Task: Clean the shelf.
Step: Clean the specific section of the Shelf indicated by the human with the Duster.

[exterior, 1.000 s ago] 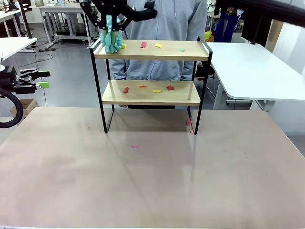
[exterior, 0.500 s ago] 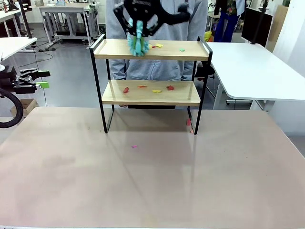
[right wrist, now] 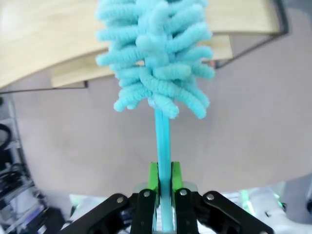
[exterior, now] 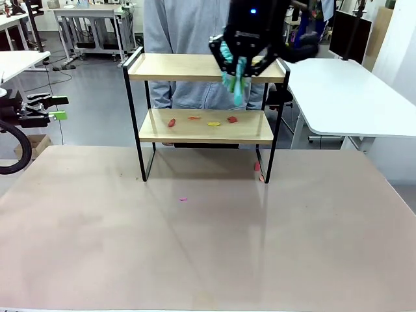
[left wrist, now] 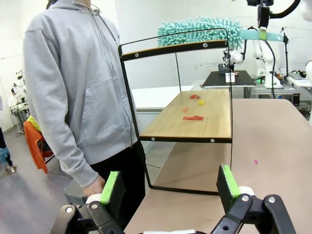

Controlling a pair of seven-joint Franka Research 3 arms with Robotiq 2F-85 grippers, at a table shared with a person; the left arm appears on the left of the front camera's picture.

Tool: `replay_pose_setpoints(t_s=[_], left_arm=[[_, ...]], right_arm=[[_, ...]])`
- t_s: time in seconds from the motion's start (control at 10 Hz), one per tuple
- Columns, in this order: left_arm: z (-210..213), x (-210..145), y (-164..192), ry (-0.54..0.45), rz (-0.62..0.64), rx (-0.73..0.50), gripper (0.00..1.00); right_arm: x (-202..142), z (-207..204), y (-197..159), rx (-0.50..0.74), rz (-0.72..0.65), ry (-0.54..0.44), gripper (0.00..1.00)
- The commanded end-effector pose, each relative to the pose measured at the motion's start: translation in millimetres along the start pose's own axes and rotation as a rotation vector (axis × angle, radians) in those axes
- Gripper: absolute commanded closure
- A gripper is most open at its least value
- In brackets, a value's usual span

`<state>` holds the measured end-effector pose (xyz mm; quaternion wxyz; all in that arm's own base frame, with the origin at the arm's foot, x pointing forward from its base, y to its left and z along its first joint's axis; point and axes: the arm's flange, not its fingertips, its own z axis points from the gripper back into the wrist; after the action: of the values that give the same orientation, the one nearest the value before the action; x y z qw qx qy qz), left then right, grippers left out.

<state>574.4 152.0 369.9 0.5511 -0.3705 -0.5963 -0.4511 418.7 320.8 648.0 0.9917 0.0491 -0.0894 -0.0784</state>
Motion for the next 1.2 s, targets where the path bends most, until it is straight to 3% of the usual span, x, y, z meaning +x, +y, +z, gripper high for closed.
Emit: replay_pose_setpoints(t_s=[0.0,0.4,0.5,0.6,1.1], left_arm=[[0,4,-1,0.005,-0.005,-0.001,0.0],[0,4,-1,0.005,-0.005,-0.001,0.0],[0,4,-1,0.005,-0.005,-0.001,0.0],[0,4,-1,0.005,-0.005,-0.001,0.0],[0,4,-1,0.005,-0.005,-0.001,0.0]], right_arm=[[-11,-8,-42,0.018,-0.041,0.011,0.87],[-4,7,-99,-0.054,-0.111,-0.002,0.87],[-5,13,-103,-0.059,-0.116,-0.044,0.87],[-1,10,-80,-0.039,-0.1,-0.018,0.87],[-8,22,-84,-0.01,-0.04,-0.062,0.87]])
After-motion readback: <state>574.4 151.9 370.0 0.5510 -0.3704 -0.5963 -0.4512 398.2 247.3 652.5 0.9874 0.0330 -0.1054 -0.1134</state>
